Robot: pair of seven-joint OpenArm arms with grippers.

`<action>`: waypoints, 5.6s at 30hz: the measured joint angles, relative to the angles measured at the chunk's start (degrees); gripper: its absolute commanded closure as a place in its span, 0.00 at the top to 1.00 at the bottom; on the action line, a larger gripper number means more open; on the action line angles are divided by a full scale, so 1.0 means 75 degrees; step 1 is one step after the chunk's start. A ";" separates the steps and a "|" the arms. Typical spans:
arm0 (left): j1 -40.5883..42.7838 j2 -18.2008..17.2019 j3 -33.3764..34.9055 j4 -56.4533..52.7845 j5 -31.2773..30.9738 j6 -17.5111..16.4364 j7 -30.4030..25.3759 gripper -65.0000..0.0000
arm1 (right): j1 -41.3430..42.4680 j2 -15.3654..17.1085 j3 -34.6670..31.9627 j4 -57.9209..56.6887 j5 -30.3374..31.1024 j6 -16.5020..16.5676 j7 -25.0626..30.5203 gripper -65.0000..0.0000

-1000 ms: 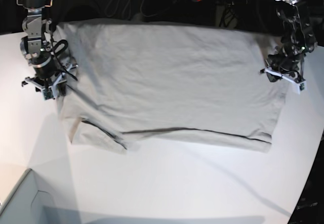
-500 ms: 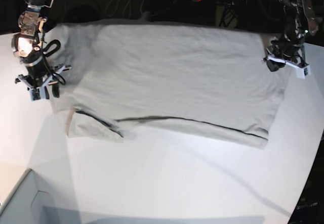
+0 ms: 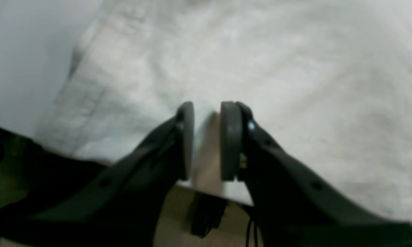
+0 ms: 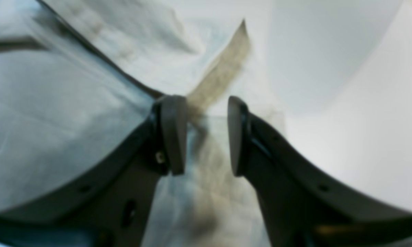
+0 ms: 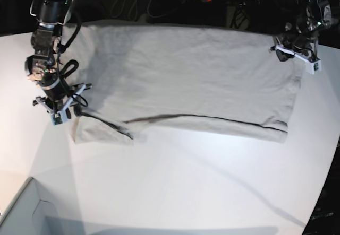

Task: Layout the t-shirt on the table in an organized manner, then fold the t-shirt properly
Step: 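Release the shirt and move both grippers to the collar edge, then grasp the sleeve with the right gripper and pull it outward, then grasp the shirt edges with both grippers and pull them apart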

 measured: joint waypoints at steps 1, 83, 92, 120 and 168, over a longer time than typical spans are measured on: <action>0.0003 0.0020 -0.0187 0.0000 -0.0020 -0.0003 0.0009 0.21 | 0.0067 -0.0017 0.0000 0.0000 0.0015 0.0003 -0.0137 0.32; -0.1964 0.0219 -0.0906 0.0580 0.0041 0.0105 0.0038 0.21 | 0.2171 0.0227 -0.0364 -0.1119 0.0015 0.0003 -0.0286 0.47; -0.4572 0.0423 -0.0737 -0.2876 0.0146 0.0108 0.0020 0.55 | 0.0402 0.0187 -0.0382 0.0857 0.0035 0.0012 -0.0219 0.47; -0.6484 0.0833 -0.0810 -0.6225 0.0058 0.0102 -0.1547 0.53 | -0.0431 0.0087 0.0003 0.1017 0.0017 0.0035 -0.0297 0.47; -0.5316 0.0478 -0.0755 -0.5692 -0.0236 -0.0391 -0.1891 0.53 | 0.1466 0.0029 -0.0586 -0.1498 0.0067 0.0029 -0.0230 0.47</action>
